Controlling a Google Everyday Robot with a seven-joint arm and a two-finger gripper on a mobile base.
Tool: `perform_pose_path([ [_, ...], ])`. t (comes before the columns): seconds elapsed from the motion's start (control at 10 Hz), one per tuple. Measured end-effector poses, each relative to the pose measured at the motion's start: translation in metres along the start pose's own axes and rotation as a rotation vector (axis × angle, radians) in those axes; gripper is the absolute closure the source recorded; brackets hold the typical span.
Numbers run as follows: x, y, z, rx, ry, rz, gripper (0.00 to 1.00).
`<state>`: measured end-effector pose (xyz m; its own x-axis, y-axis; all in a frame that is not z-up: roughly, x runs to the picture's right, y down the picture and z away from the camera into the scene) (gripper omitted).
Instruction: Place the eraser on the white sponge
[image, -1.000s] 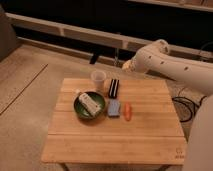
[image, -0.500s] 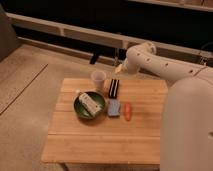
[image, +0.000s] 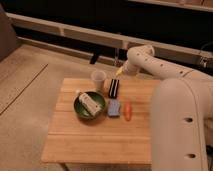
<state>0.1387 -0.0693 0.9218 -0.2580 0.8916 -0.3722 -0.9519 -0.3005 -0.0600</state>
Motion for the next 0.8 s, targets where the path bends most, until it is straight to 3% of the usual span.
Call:
perform_pose_path([
  [0.6, 0.003, -0.001, 0.002, 0.000, 0.012, 0.003, 0.35],
  [0.8, 0.018, 0.008, 0.016, -0.003, 0.060, -0.035, 0.35],
])
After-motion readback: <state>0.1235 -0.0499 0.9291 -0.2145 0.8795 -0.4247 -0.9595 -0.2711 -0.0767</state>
